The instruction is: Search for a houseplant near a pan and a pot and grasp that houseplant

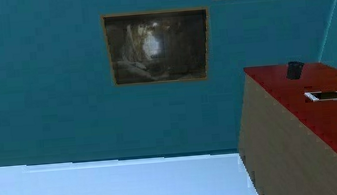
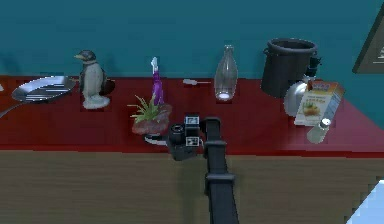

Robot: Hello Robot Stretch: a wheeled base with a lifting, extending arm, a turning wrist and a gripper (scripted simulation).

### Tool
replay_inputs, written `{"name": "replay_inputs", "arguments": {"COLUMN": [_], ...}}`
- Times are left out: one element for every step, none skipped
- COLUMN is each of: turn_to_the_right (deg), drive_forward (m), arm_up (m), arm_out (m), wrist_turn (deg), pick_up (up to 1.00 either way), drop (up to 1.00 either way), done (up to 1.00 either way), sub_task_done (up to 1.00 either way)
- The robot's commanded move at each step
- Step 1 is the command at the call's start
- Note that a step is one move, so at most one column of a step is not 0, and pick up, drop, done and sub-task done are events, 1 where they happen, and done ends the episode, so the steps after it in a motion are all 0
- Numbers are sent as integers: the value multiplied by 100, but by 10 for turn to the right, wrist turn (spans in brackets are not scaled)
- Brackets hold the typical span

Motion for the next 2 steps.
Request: {"name": "replay_inputs", "arguments": {"turn_to_the_right": [0, 0], "drive_forward": [0, 0], "arm_up": [10, 0], "arm_out": [0, 0], "wrist_turn": [0, 0], "pick_up": [0, 0], "drop": [0, 0], "done": [0, 100], "sub_task_done": [0, 0]}}
